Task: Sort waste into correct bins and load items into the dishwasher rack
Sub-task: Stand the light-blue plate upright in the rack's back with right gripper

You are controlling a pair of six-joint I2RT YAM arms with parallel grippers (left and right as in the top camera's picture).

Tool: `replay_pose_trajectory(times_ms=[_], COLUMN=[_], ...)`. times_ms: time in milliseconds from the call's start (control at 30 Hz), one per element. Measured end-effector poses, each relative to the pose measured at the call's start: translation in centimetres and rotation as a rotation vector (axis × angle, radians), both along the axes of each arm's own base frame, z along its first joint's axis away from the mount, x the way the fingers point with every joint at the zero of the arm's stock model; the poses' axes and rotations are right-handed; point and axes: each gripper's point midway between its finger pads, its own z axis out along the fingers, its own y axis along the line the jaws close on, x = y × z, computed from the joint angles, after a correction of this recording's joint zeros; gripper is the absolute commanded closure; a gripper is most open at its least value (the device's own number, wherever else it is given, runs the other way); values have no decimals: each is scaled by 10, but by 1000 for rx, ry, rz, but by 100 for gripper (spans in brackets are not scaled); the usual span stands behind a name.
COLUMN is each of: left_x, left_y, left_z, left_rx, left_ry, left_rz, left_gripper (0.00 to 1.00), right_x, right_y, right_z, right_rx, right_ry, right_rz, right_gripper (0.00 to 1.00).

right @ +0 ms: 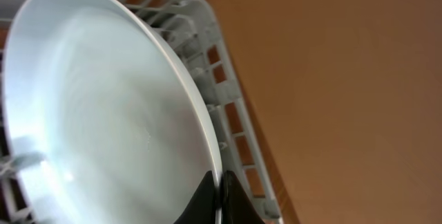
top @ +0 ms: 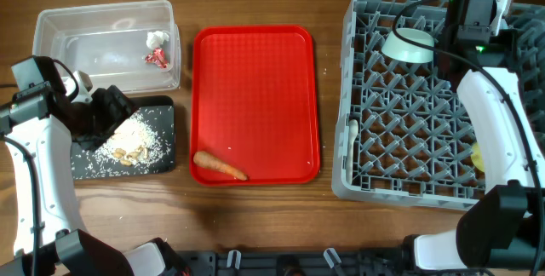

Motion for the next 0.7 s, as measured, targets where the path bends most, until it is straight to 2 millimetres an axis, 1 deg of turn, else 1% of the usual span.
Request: replay_pose_trajectory(times_ms=[33, 67, 100, 133, 167, 233, 267, 300, 367, 400, 433, 500, 533, 567, 600, 633, 700], left_x=[0, 0, 0, 0, 0, 0, 0, 0, 0, 0, -1, -1, -1, -1, -1, 0, 1], left_y=[0, 0, 0, 0, 0, 0, 0, 0, 0, 0, 0, 0, 0, 0, 0, -2, -8], left_z=[0, 0, 0, 0, 0, 0, 0, 0, 0, 0, 0, 0, 0, 0, 0, 0, 1], left_rx=[0, 0, 0, 0, 0, 0, 0, 0, 0, -1, -2, -2, -2, -2, -2, -10, -32], left_ry=[0, 0, 1, 0, 0, 0, 0, 0, 1, 2, 3, 4, 4, 4, 4, 1, -7], left_rz=[0, 0, 0, 0, 0, 0, 0, 0, 0, 0, 0, 0, 0, 0, 0, -1, -14], left_gripper=[22, 22, 22, 22, 22, 22, 22, 22, 21, 21, 21, 19, 19, 20, 19, 20, 23], right_x=[1, 3, 5, 4, 3, 1, -1, -4, -6, -8, -10, -14, -19, -22, -23, -24, -28], right_y=[7, 17, 30, 45, 58, 67, 74, 84, 91, 95, 97, 105, 108, 120, 130, 149, 195], right_z=[-5, -12, -20, -29, -35, -39, -44, -53, -57, -53, -44, -21, -4, 9, 13, 14, 12], right_rx=[21, 54, 95, 137, 164, 185, 221, 283, 337, 363, 377, 418, 432, 488, 534, 620, 836], right_ry=[17, 39, 62, 100, 129, 153, 172, 192, 182, 163, 136, 57, 2, -42, -59, -62, -40], right_rz=[26, 64, 107, 158, 193, 219, 244, 269, 269, 277, 286, 322, 342, 399, 440, 508, 669], right_gripper=[81, 75, 67, 63, 62, 60, 57, 49, 31, 27, 18, 0, 0, 0, 0, 0, 0])
